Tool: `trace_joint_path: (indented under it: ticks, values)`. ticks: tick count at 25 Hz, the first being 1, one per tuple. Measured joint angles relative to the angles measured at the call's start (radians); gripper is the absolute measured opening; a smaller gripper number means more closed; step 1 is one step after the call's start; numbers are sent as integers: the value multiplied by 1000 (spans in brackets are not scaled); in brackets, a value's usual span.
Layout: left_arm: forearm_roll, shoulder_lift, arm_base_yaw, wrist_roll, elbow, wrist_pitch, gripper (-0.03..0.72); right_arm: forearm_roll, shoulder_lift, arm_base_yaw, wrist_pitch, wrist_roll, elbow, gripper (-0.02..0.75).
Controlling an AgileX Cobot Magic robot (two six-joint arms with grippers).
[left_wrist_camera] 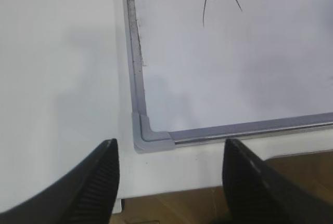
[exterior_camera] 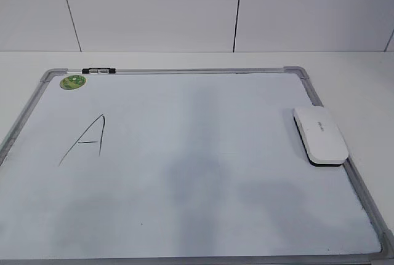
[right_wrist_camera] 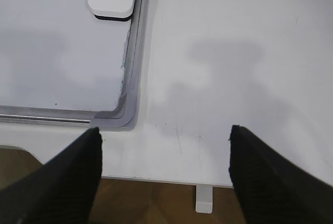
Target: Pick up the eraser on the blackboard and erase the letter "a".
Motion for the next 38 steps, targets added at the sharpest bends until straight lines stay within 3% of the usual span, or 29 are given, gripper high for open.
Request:
trace_joint_path:
  ticks: [26,35,38]
  values:
    - [19,-4,-4,0,19,-46,391,0,0,0,-15,-2,0,589]
    - [19,-200,-4,0,19,-46,389,0,0,-2,-15,-2,0,589]
    - [19,-244,-4,0,19,-44,389,0,-10,-38,-17,-2,2,589]
